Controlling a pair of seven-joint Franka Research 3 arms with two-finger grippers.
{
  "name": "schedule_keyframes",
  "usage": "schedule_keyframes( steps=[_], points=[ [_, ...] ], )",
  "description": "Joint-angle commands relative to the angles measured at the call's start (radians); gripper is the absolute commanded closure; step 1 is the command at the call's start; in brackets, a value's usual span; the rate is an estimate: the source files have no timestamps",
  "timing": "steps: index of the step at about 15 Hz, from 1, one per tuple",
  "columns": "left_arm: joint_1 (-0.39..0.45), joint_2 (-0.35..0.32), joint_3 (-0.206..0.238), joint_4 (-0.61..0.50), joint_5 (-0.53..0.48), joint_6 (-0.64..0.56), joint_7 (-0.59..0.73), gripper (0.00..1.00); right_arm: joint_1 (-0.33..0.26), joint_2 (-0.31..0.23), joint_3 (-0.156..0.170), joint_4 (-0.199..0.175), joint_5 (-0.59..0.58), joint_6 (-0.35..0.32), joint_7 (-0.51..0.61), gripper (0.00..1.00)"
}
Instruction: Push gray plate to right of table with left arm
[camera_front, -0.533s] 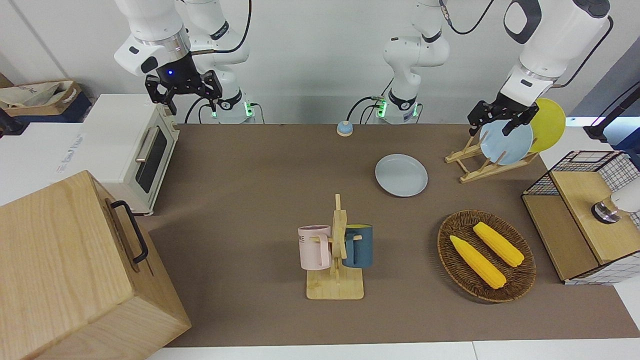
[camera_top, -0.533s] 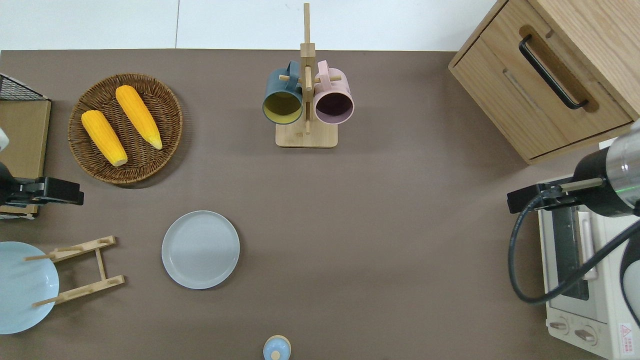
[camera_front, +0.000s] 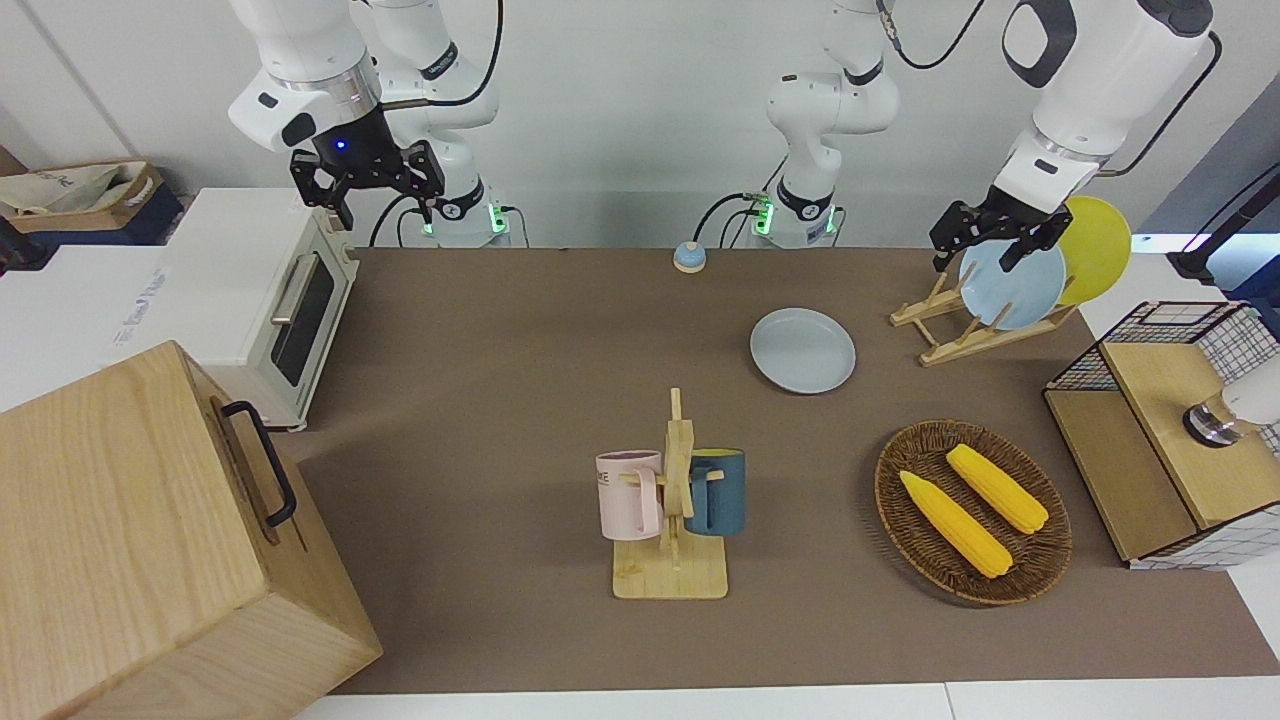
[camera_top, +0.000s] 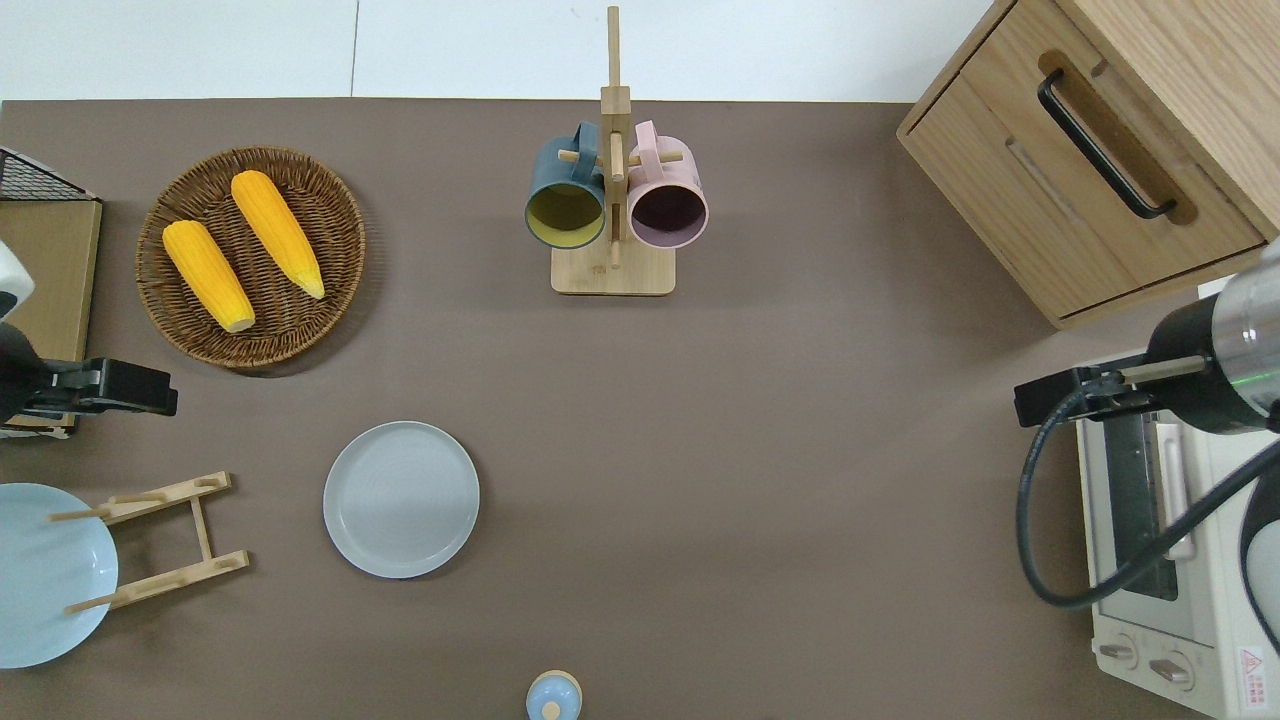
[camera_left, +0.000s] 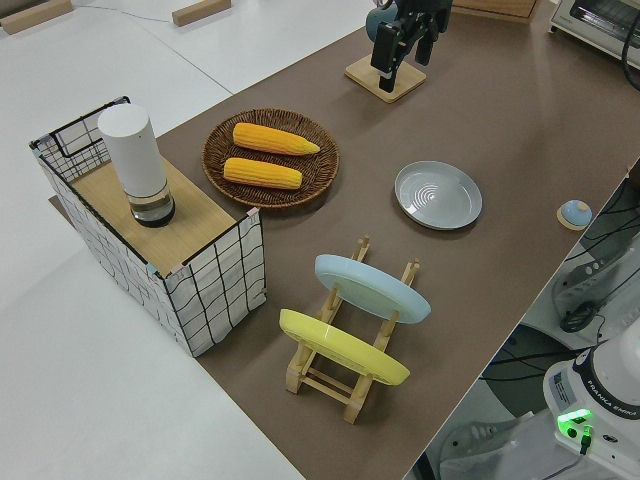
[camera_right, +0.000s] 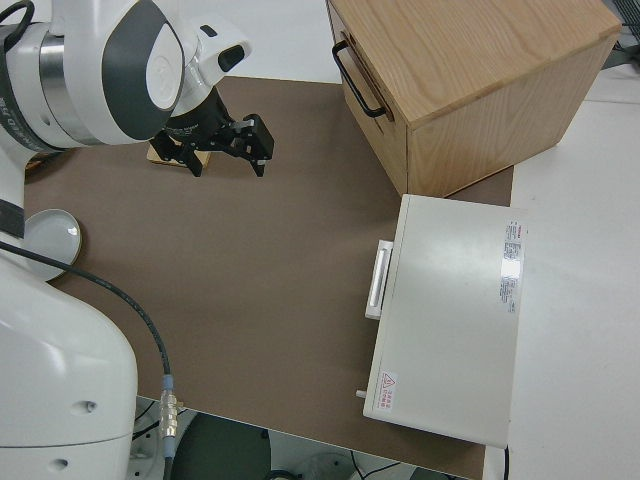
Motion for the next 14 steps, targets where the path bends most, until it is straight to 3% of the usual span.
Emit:
schedule_keyframes(
  steps=[1,14],
  points=[
    [-0.008,-0.004,0.003,-0.004,0.006,-0.023,-0.016,0.01,-0.011,-0.008,0.004,0.001,0.008,-0.012,-0.003,0.017],
    [-0.011,-0.059,-0.002,-0.129,-0.001,0.035,-0.018,0.01,-0.011,-0.008,0.006,0.001,0.008,-0.012,-0.003,0.017]
  ],
)
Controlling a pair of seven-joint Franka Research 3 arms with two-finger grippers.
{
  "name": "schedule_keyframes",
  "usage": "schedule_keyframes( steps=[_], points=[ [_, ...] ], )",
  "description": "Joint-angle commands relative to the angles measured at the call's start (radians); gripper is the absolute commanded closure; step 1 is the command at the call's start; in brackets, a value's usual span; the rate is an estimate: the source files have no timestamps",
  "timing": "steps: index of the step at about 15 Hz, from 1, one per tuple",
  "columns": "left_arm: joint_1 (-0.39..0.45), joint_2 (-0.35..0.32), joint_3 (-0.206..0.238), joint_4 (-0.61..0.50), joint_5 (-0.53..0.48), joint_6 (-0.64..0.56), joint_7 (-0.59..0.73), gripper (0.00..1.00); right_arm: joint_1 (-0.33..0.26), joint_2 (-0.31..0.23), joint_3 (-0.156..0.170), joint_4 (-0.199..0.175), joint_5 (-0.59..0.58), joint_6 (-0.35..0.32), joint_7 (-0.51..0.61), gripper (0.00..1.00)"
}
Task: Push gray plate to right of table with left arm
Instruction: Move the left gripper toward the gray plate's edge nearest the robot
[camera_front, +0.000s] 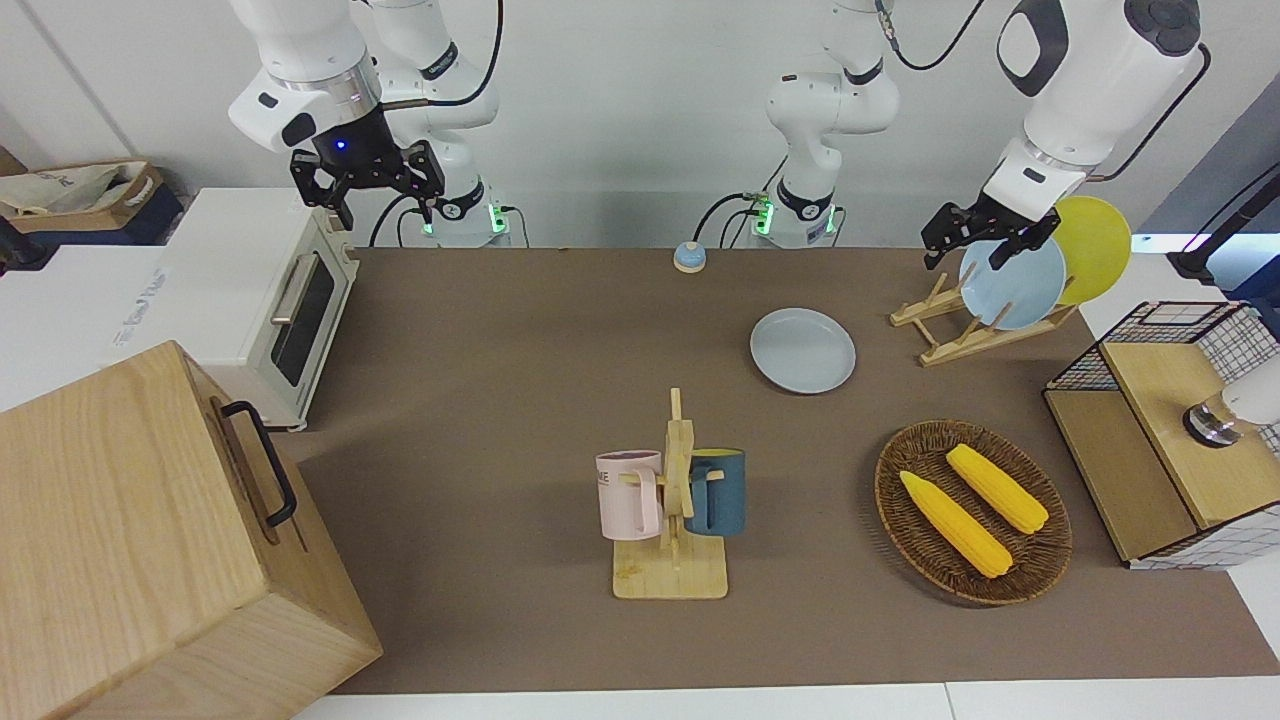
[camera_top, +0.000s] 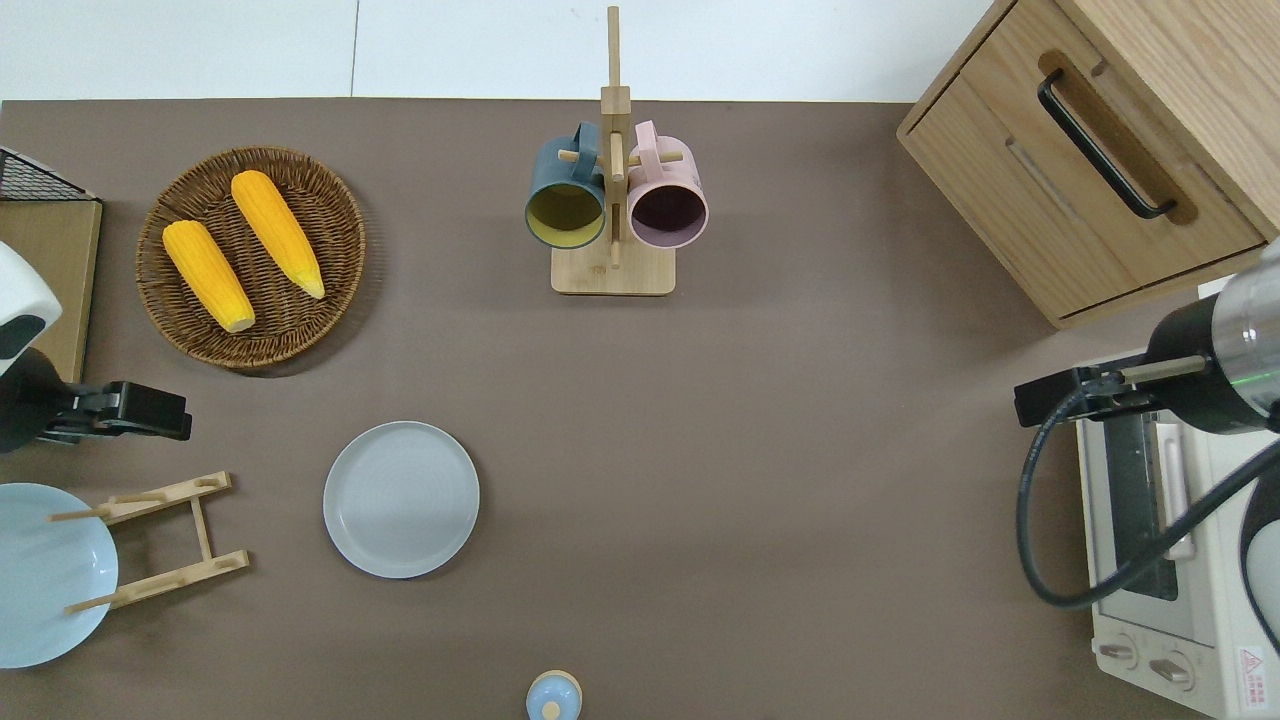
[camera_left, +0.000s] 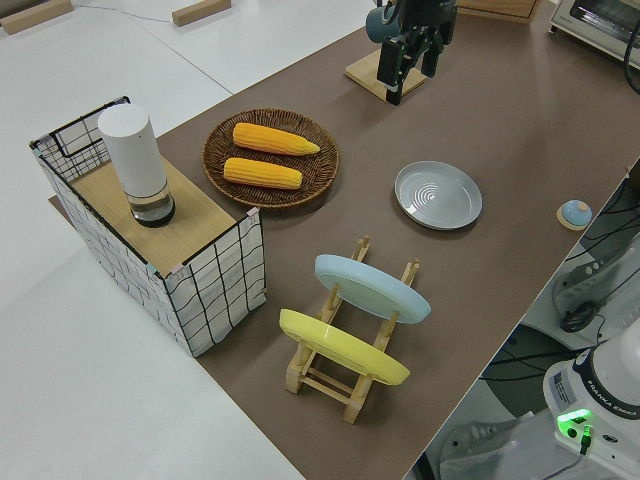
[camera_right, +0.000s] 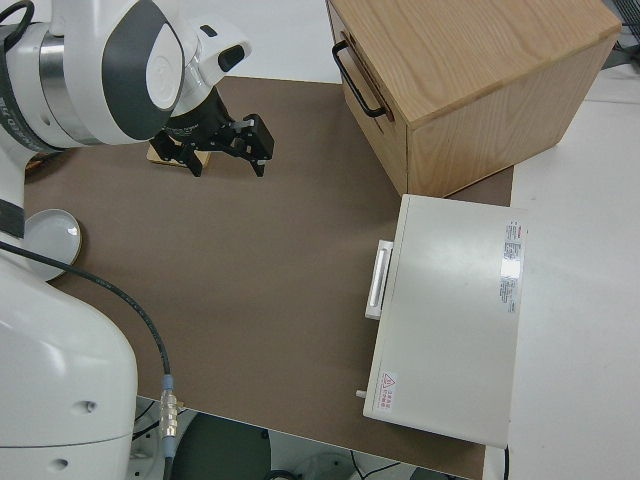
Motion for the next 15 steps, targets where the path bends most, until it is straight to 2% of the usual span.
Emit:
schedule_keyframes(
  steps=[1,5,11,15],
  points=[
    [-0.011,-0.042,-0.005,-0.087,-0.009,0.063,-0.016,0.01,-0.011,-0.008,0.006,0.001,0.008,-0.012,-0.003,0.017],
    [-0.011,-0.116,-0.022,-0.292,-0.018,0.235,-0.016,0.01,-0.011,-0.008,0.006,-0.001,0.010,-0.012,-0.003,0.017],
    [-0.011,-0.160,-0.054,-0.499,-0.018,0.417,-0.024,0.02,-0.011,-0.008,0.004,-0.001,0.008,-0.012,-0.003,0.017],
    [-0.011,-0.187,-0.071,-0.648,-0.018,0.563,-0.045,0.07,-0.011,-0.008,0.006,-0.001,0.008,-0.012,-0.003,0.017]
  ],
)
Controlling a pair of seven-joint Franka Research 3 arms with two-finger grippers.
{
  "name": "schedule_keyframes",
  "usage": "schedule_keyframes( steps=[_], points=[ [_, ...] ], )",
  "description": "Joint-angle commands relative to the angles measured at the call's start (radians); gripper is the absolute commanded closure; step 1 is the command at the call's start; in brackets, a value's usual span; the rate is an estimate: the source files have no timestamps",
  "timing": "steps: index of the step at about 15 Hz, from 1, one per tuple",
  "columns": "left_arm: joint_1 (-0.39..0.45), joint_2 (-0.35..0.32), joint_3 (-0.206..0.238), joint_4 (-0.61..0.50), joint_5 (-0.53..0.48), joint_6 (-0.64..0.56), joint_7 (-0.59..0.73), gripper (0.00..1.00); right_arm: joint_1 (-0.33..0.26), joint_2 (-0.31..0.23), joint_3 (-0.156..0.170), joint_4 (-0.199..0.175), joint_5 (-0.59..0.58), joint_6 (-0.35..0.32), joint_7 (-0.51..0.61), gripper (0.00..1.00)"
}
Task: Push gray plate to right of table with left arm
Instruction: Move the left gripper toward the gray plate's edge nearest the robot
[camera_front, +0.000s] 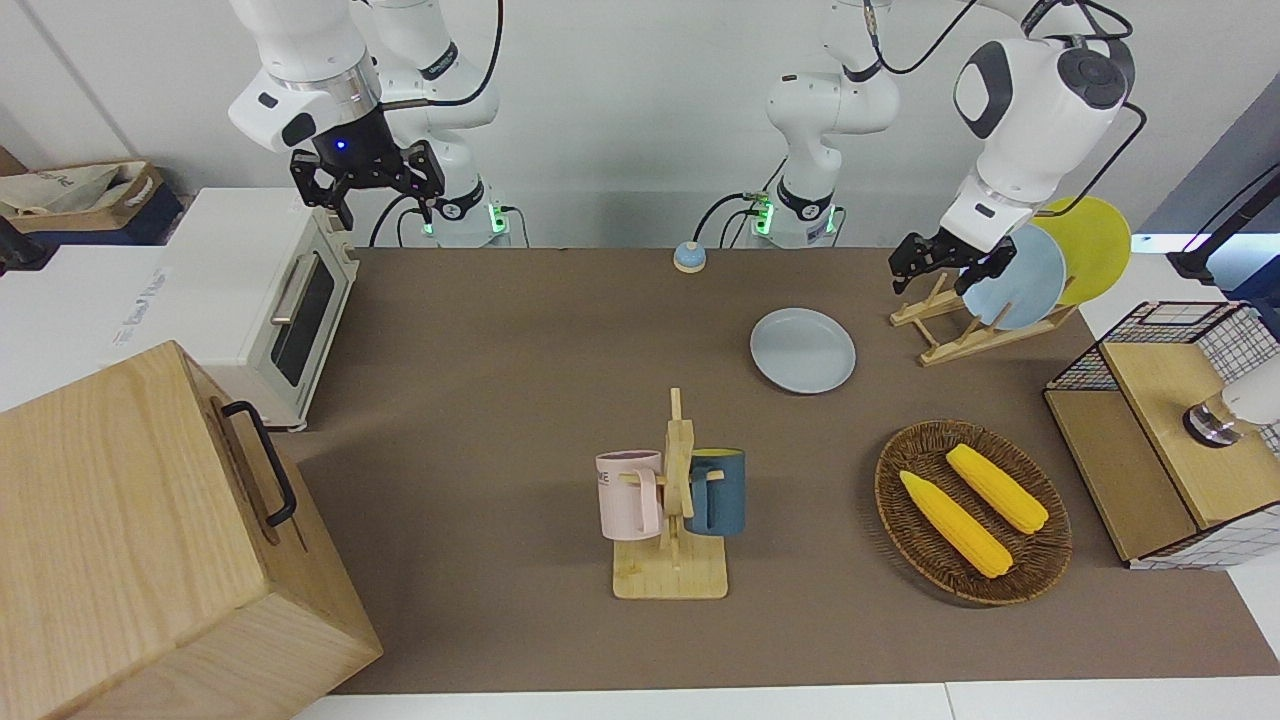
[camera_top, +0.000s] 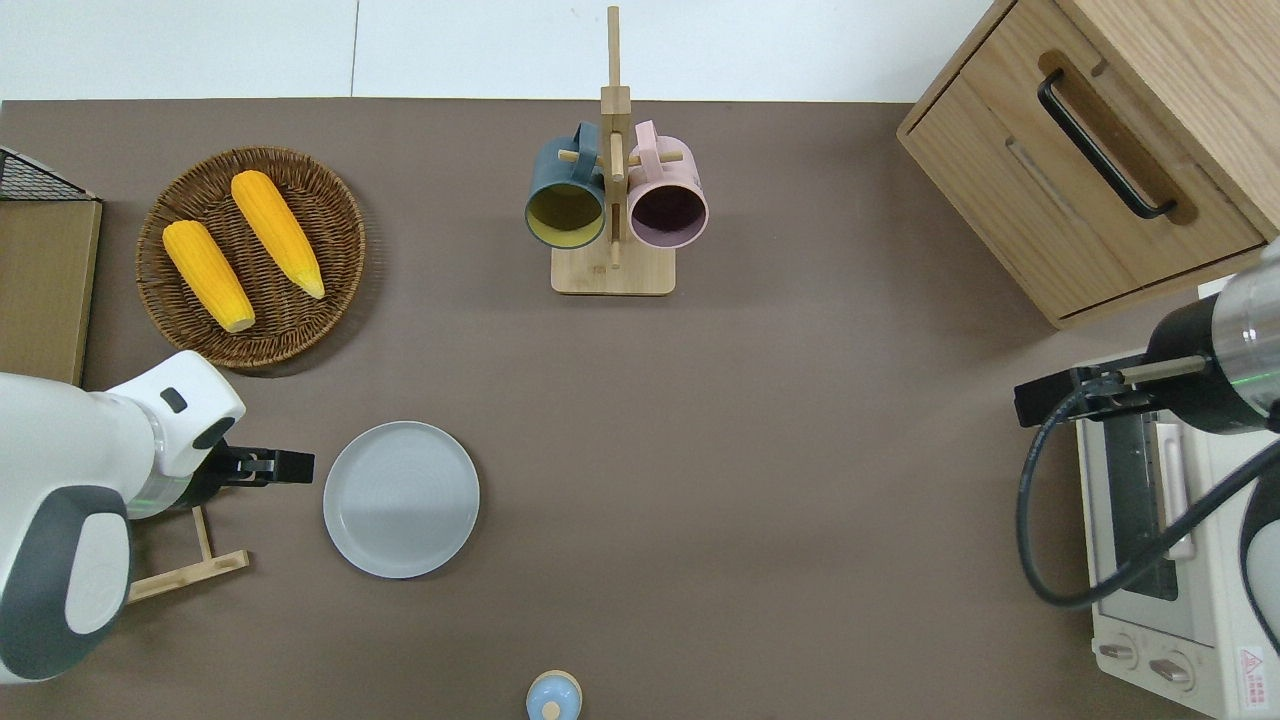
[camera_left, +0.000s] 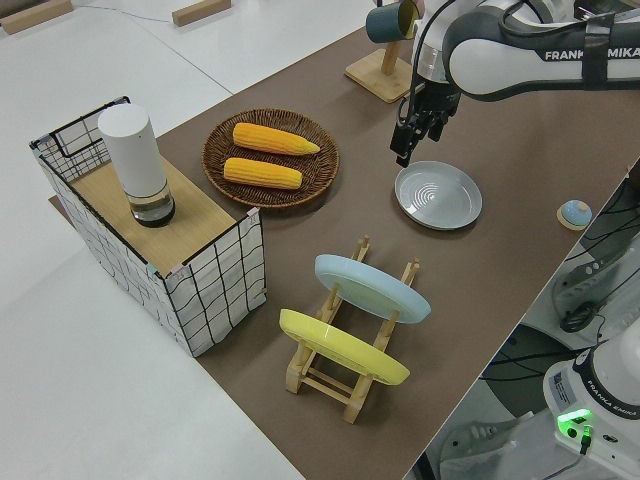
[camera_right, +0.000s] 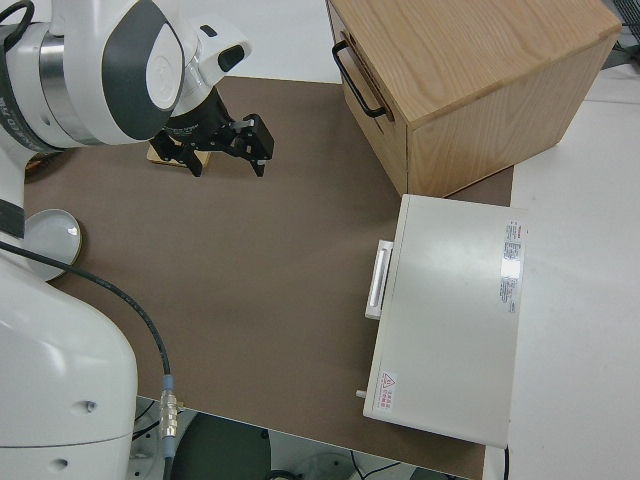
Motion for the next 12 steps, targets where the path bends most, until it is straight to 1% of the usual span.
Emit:
schedule_keyframes(
  steps=[1,7,10,12],
  points=[
    [-0.010,-0.065,-0.003,-0.176,-0.009,0.151,-0.027,0.07,-0.011,-0.008,0.006,-0.001,0.008,-0.012,-0.001,0.017],
    [-0.024,-0.065,-0.003,-0.353,-0.009,0.364,-0.032,0.07,-0.011,-0.008,0.006,-0.001,0.008,-0.012,-0.003,0.017],
    [-0.025,-0.050,-0.004,-0.376,-0.009,0.398,-0.032,0.07,-0.011,-0.008,0.006,0.001,0.008,-0.012,-0.003,0.017],
    [-0.027,-0.021,-0.004,-0.379,-0.010,0.424,-0.032,0.07,-0.011,-0.008,0.006,-0.001,0.008,-0.012,-0.003,0.017]
  ],
)
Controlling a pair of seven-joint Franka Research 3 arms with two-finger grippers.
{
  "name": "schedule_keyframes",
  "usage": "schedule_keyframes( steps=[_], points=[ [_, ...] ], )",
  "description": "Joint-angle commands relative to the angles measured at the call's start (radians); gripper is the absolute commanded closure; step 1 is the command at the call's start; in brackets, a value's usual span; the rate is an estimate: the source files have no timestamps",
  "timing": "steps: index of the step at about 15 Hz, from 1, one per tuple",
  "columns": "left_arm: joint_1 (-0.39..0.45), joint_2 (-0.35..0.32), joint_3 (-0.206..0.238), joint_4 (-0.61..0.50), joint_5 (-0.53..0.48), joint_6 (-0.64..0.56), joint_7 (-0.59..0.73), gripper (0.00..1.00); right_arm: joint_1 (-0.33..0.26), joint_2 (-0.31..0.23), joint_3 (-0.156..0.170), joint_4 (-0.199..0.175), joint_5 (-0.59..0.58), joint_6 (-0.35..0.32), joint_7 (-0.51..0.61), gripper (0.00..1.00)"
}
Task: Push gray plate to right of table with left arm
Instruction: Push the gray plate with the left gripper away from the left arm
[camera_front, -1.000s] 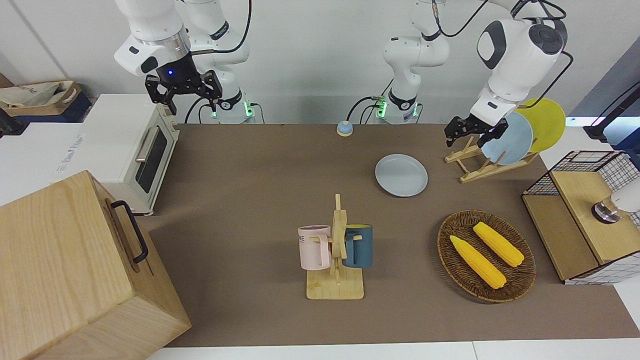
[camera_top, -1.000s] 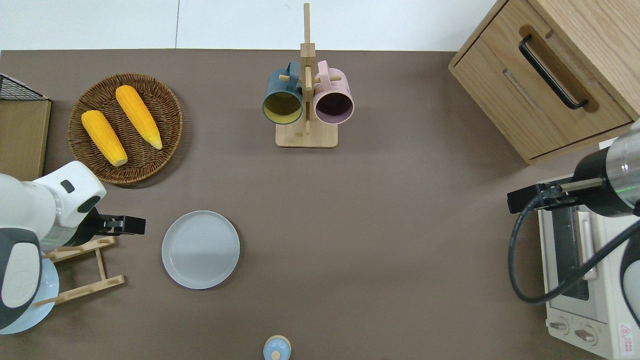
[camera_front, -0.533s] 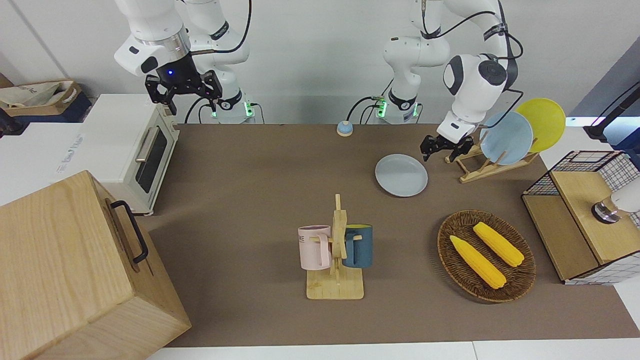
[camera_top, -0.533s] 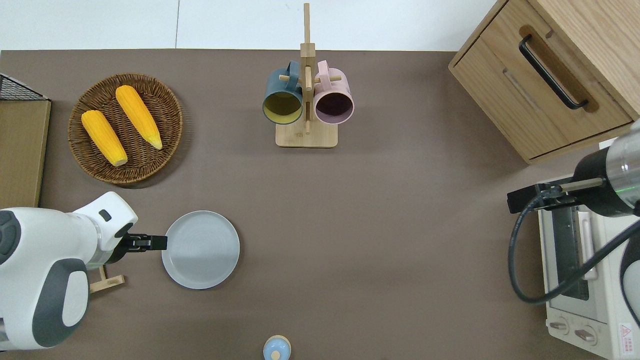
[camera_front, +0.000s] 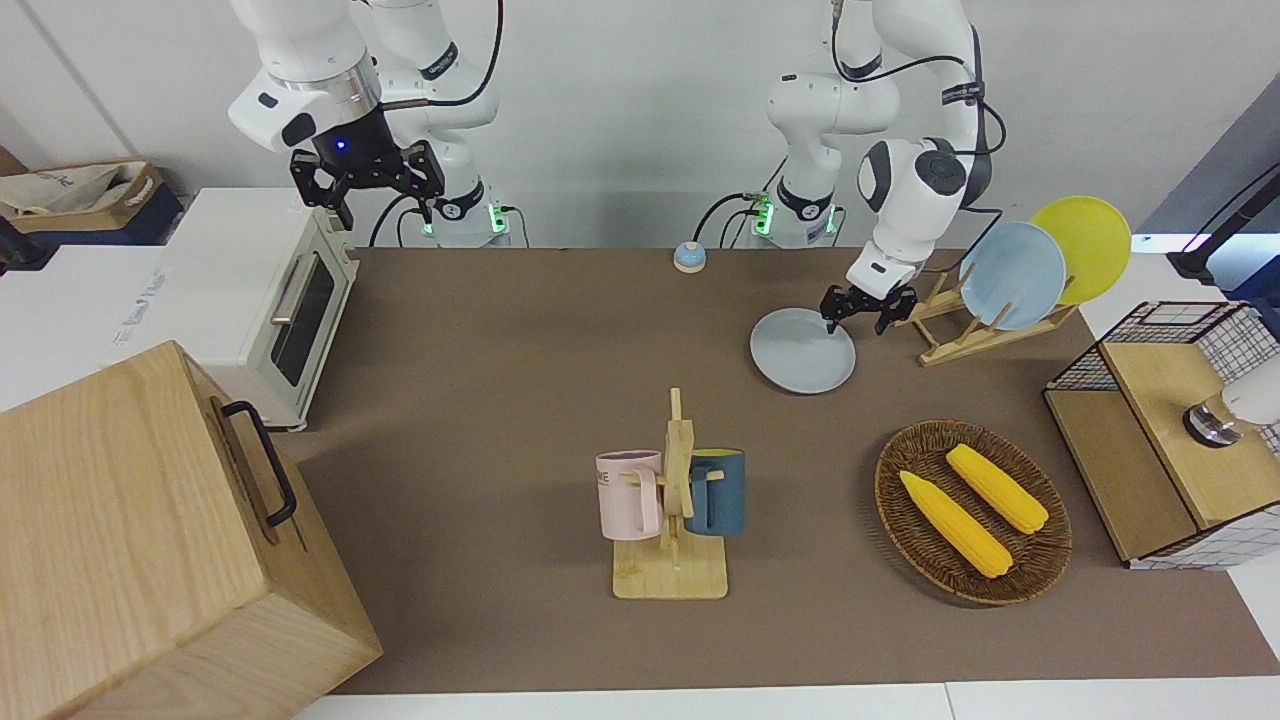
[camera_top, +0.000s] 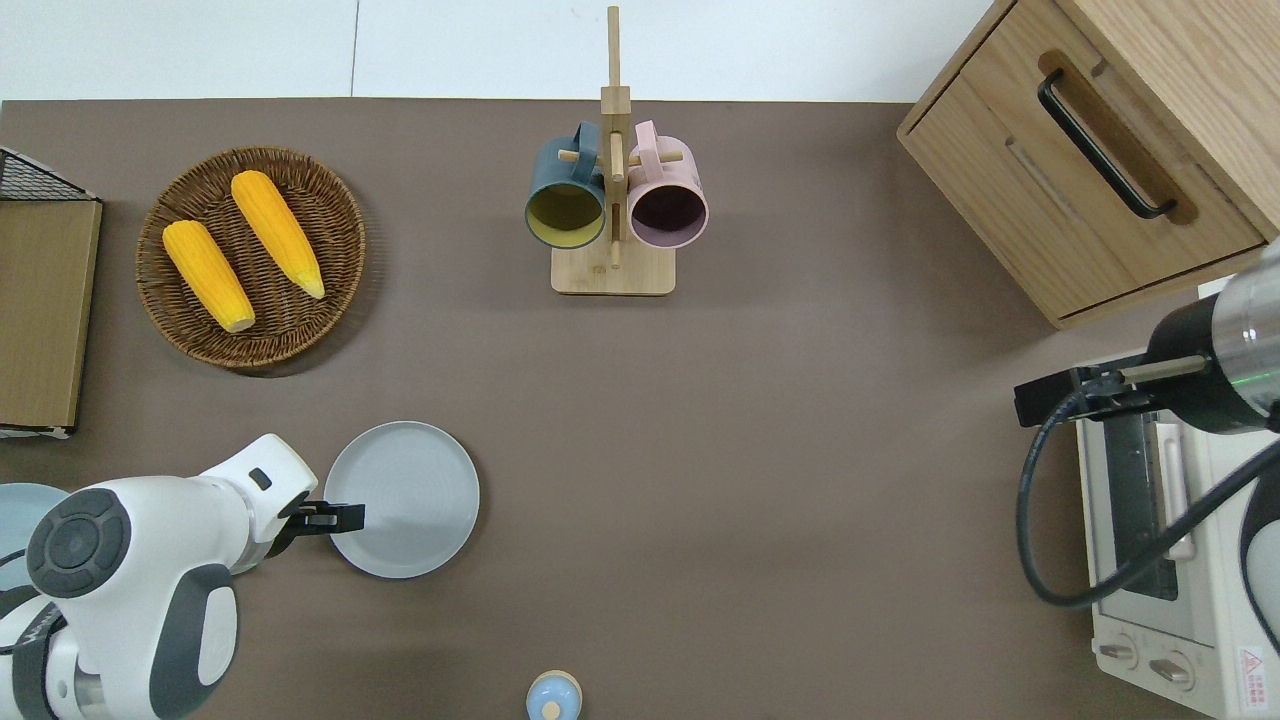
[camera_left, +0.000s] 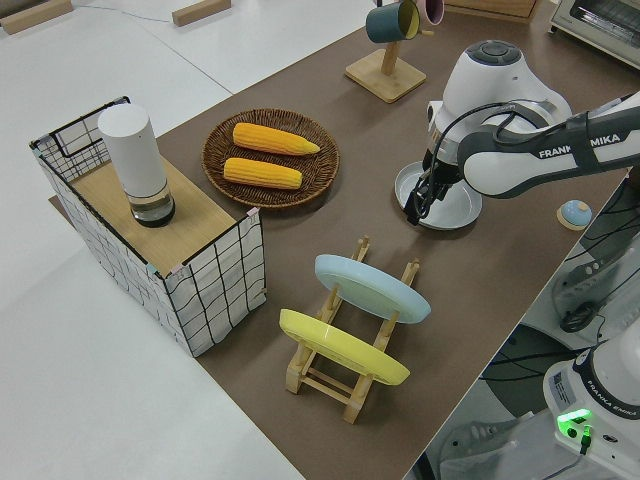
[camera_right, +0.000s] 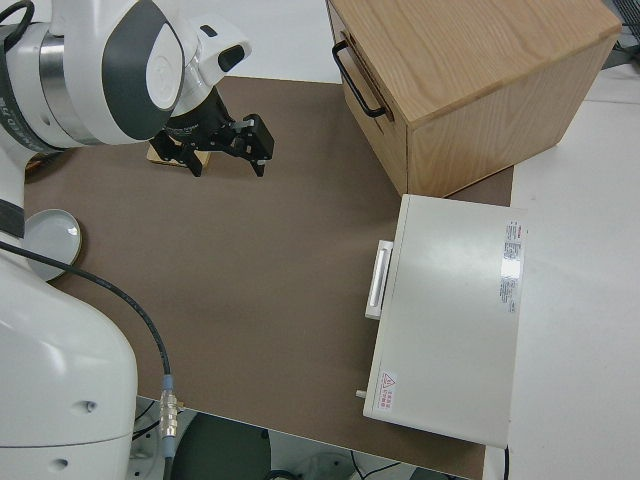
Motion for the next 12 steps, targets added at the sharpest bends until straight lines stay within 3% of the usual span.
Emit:
schedule_keyframes(
  steps=[1,9,10,12],
  points=[
    [-0.021,0.006,0.006,-0.037,-0.010,0.067,-0.016,0.07,-0.011,-0.008,0.006,-0.001,0.008,-0.012,-0.003,0.017],
    [-0.022,0.069,0.007,-0.048,-0.010,0.140,-0.016,0.12,-0.011,-0.008,0.006,-0.001,0.008,-0.012,-0.001,0.017],
    [-0.021,0.075,0.007,-0.048,-0.010,0.141,-0.016,0.18,-0.011,-0.008,0.006,0.001,0.008,-0.012,-0.003,0.017],
    [-0.021,0.074,0.007,-0.048,-0.010,0.141,-0.016,0.53,-0.011,-0.008,0.006,-0.001,0.008,-0.012,-0.003,0.017]
  ],
)
